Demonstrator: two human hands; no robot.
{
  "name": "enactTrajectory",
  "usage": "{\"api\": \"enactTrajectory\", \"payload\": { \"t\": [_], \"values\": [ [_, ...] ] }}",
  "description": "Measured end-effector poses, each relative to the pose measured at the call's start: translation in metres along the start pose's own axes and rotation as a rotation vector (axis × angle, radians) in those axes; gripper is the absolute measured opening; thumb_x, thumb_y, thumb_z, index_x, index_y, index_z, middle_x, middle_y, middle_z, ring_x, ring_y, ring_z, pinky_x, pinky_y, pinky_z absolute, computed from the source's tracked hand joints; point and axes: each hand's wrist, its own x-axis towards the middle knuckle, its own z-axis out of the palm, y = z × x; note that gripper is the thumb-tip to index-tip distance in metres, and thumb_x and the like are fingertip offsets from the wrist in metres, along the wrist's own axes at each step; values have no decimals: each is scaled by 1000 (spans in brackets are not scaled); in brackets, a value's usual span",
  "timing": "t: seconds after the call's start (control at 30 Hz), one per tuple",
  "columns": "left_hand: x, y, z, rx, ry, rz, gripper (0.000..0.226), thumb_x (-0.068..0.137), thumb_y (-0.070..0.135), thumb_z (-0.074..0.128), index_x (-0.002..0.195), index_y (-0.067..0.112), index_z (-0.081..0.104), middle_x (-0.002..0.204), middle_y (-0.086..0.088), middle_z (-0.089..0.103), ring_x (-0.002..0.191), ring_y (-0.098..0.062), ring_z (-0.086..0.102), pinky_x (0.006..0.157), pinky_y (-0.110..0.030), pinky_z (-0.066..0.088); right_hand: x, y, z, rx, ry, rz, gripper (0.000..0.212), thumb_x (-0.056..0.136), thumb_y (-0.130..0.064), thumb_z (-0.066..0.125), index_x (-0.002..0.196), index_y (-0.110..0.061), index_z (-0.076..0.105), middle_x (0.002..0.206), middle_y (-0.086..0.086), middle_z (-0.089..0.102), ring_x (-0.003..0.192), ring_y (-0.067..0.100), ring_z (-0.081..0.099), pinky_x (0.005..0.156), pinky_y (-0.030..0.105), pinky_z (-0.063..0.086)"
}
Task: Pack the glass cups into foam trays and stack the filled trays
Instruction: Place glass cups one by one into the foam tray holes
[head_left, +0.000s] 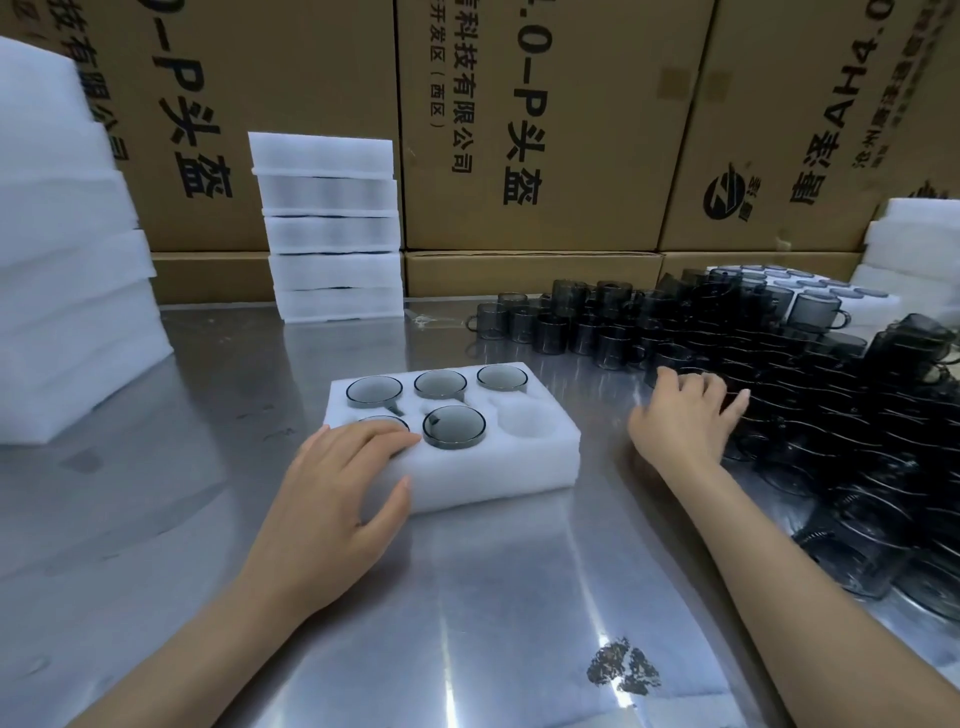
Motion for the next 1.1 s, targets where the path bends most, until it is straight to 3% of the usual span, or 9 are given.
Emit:
{"api": "enactTrajectory", "payload": {
  "t": [0.13,0.27,0.4,0.53,0.63,0.7,0.77,0.93,1.1],
  "values": [
    [0,0,0,-6,-10,-15,42,87,39,40,115,20,63,119,10,59,114,-11,50,105,-42,34,-1,-7,-4,121,27,-146,51,91,-36,56,136,-17,44,117,3,61,123,26,44,114,51,6],
    [0,-1,-2,-12,-12,-11,41,87,39,39,115,21,63,117,11,59,113,-8,49,106,-31,25,-6,-15,-7,313,-1,-324,32,87,-36,64,116,-26,56,75,-15,56,97,16,55,113,40,12],
    [0,-3,-2,-29,-11,-16,40,87,40,39,114,22,63,115,13,58,112,-6,49,107,-34,26,-12,-17,-12,340,-67,-424,13,90,-23,61,103,-25,61,84,-16,59,106,13,52,114,38,6],
    [0,-4,-3,-41,-7,-8,39,87,39,39,113,22,64,114,14,59,111,-6,49,106,-30,25,-15,-16,-21,298,-124,-447,16,91,-12,56,99,-25,61,95,-12,60,112,14,47,114,38,8],
    [1,-4,-3,-49,-6,-1,38,87,38,40,111,21,64,112,13,59,109,-6,49,103,-25,25,-17,-18,-23,267,-33,-421,10,88,-36,59,85,-28,64,93,-10,53,104,16,40,93,35,30],
    [1,-4,-3,-55,-3,2,37,88,37,40,111,21,64,111,12,60,108,-6,50,101,-24,27,-20,-21,-24,237,1,-359,28,83,-53,60,72,-27,59,86,-9,44,93,15,34,80,32,33],
    [1,-4,-3,-57,-1,4,37,88,37,40,111,20,64,110,12,59,106,-7,50,99,-23,27,-22,-23,-24,212,9,-312,36,80,-56,61,65,-24,54,83,-7,45,88,16,38,72,30,33],
    [1,-4,-3,-62,1,5,36,88,36,41,111,20,64,110,12,59,105,-8,51,96,-30,34,-24,-21,-22,257,-26,-283,14,93,-31,53,89,-24,64,87,-4,64,102,21,49,67,31,35],
    [1,-4,-3,-63,-3,0,36,88,37,41,111,20,64,109,12,60,104,-8,51,94,-27,34,-26,-24,-34,630,196,-328,12,93,-15,54,92,-19,65,81,-9,64,83,18,57,66,33,43]
  ]
}}
